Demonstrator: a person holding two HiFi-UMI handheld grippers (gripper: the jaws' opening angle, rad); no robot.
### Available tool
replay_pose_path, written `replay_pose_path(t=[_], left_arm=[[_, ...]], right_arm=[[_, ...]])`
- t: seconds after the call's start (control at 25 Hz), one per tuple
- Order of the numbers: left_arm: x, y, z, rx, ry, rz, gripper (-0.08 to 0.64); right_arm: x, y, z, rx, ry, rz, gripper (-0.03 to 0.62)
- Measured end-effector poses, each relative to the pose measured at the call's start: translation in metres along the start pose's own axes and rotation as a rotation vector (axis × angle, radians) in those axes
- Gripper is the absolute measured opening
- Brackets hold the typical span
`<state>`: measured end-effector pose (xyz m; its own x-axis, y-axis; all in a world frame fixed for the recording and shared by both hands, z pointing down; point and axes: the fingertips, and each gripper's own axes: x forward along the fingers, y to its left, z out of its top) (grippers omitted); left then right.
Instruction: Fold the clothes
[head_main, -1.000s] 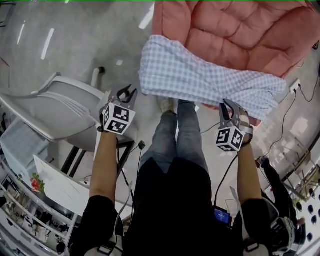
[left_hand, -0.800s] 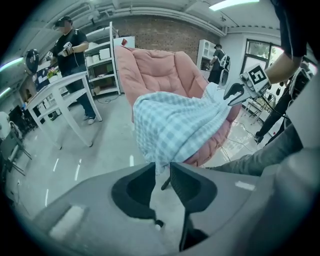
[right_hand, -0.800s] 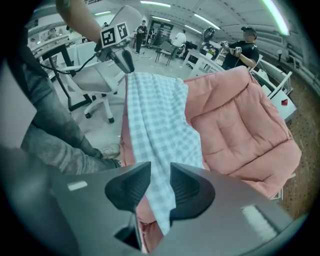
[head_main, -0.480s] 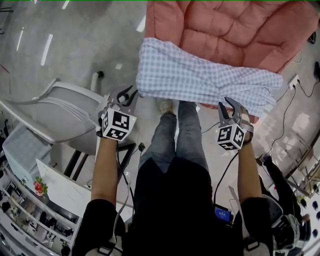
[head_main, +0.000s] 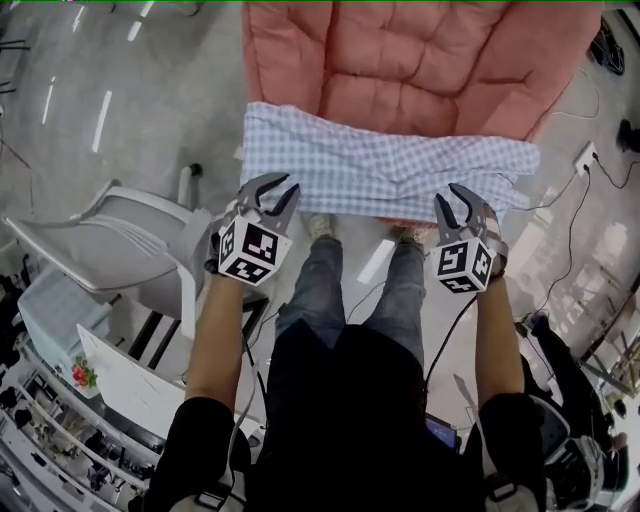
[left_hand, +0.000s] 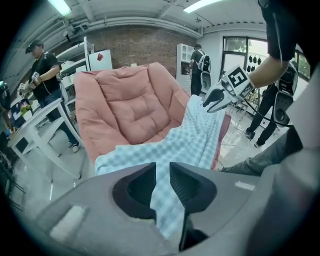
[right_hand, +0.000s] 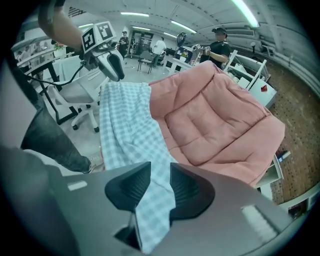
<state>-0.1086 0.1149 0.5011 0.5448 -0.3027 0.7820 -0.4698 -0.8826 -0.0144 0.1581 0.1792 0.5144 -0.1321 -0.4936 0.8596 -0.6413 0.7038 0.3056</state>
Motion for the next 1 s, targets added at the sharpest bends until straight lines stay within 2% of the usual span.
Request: replay_pose_path(t=[0.12, 0.32, 0.52, 0.76, 1.0], left_arm=[[0.029, -0.039, 0.036, 0.0, -0.009, -0.019, 0.094], [0.075, -0.11, 0.092, 0.041, -0.01, -0.072, 0.092], [0.125, -0.153, 0.142, 0.084, -0.022, -0.114, 0.092], [0.18, -0.171, 0.178, 0.123, 0.02, -0.13, 0.098], [0.204, -0.18, 0.18, 0.187, 0.089, -0.146, 0.121]], right_arm=[[-0.011, -0.017, -0.032, -0.015, -0.018, 0.009, 0.124], [-0.029, -0.062, -0.101, -0.022, 0.001, -0.002, 0.124], [-0.034, -0.116, -0.148, -0.033, 0.014, -0.036, 0.123], [-0.018, -0.17, -0.173, -0.096, 0.007, -0.053, 0.131], [-0.002, -0.176, -0.17, -0.166, -0.021, -0.01, 0.155]])
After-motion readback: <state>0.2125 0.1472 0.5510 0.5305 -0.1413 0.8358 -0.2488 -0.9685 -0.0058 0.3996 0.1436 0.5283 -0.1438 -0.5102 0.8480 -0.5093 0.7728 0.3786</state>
